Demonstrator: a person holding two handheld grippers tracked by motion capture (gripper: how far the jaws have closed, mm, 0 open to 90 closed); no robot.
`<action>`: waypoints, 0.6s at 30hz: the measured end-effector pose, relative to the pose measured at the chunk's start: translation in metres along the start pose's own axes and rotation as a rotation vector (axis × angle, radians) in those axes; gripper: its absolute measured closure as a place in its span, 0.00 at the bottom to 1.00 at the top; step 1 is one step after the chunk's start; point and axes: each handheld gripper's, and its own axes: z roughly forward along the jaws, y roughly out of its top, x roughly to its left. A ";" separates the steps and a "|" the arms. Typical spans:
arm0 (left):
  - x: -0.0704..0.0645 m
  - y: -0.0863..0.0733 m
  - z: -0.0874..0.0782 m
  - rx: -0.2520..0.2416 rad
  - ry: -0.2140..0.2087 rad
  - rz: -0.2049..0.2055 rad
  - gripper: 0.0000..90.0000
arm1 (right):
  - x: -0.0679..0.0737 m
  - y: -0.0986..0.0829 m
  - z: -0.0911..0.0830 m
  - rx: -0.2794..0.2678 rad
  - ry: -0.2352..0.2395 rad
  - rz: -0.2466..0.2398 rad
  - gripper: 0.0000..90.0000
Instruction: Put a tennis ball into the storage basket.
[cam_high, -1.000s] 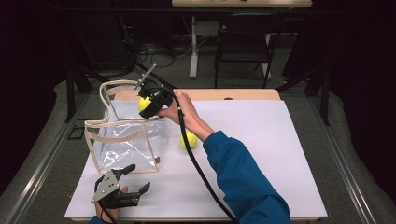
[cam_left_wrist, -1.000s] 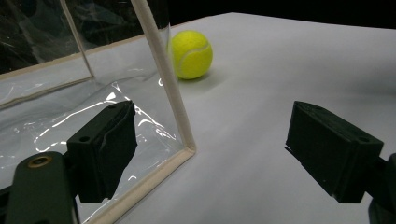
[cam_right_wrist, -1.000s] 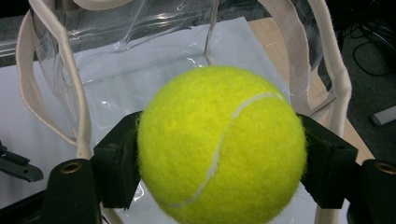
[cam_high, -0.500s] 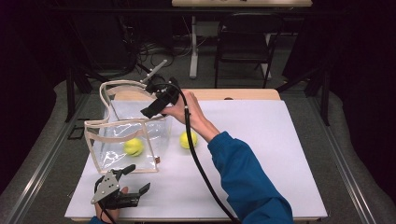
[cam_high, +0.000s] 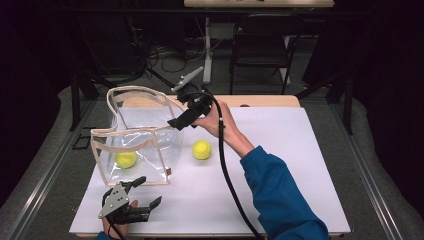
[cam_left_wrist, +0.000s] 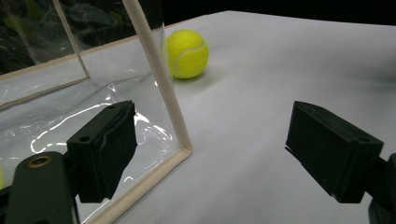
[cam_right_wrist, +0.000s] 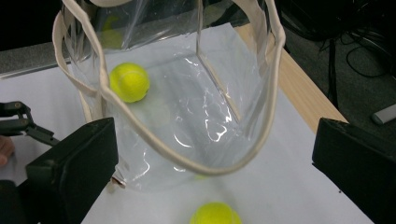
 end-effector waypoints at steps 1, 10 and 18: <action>0.000 0.000 0.000 0.001 -0.002 -0.001 0.18 | -0.002 -0.007 -0.003 0.006 -0.005 -0.004 0.00; 0.001 0.000 0.000 0.003 -0.003 0.001 0.18 | -0.001 -0.030 -0.011 0.010 0.003 -0.009 0.00; 0.000 0.000 0.000 0.003 -0.007 0.002 0.18 | 0.003 -0.051 -0.014 0.017 0.011 -0.008 0.00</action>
